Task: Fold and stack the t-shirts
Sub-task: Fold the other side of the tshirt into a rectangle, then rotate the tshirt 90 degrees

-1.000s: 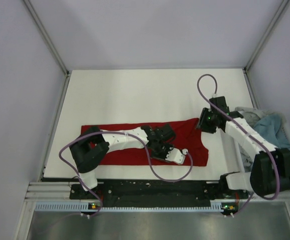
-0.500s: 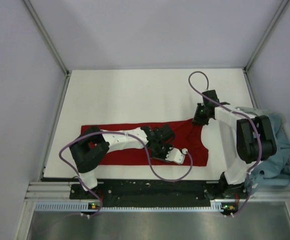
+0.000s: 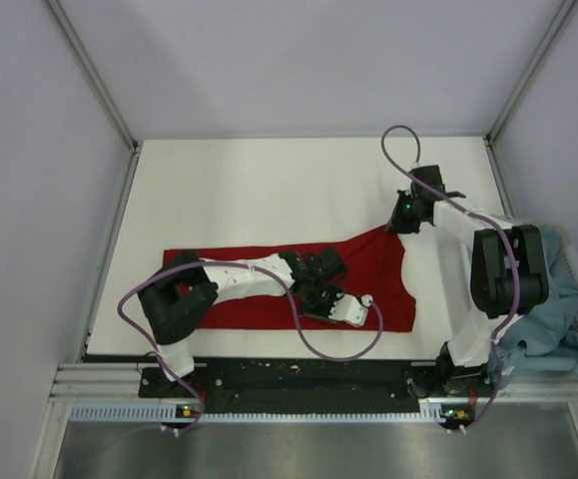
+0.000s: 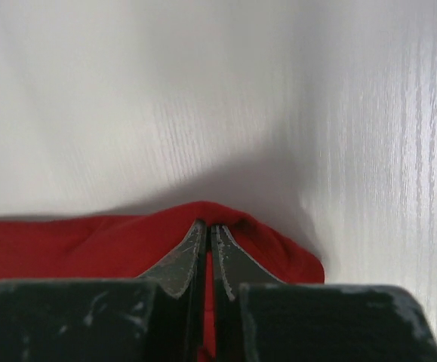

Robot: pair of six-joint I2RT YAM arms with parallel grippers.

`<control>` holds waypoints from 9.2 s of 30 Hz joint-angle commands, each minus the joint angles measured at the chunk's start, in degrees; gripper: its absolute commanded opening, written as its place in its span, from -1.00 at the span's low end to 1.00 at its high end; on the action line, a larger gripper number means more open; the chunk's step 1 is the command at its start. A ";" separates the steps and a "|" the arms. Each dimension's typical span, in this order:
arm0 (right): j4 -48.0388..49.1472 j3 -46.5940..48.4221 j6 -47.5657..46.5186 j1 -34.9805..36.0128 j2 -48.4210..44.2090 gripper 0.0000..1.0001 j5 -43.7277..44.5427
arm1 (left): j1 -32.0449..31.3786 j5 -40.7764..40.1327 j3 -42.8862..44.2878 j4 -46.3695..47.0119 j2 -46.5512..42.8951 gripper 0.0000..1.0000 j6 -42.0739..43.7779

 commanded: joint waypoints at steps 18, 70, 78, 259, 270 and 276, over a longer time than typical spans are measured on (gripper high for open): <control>-12.75 8.36 -9.70 -0.78 -4.77 -0.03 11.70 | 0.05 -0.54 4.83 -5.14 -2.91 -0.15 -1.09; -17.50 -9.79 -0.18 13.28 -30.67 -0.34 13.99 | 4.09 5.88 3.25 -7.25 -0.81 -0.64 2.87; -7.93 -3.18 -8.37 10.47 -11.59 -0.21 12.16 | 4.09 5.87 3.08 -7.16 0.25 -0.98 2.60; -4.58 -30.59 -78.42 71.28 -24.93 -0.89 4.94 | 9.28 15.08 -17.06 -1.27 -20.58 -0.66 15.35; -6.34 -30.77 -77.55 72.78 -25.98 -0.82 6.52 | 2.60 12.73 -11.25 -9.53 -11.37 -0.63 16.93; -6.78 -31.21 -77.37 73.04 -28.18 -0.48 7.40 | 2.59 19.65 -8.53 -12.35 -17.13 -0.59 15.09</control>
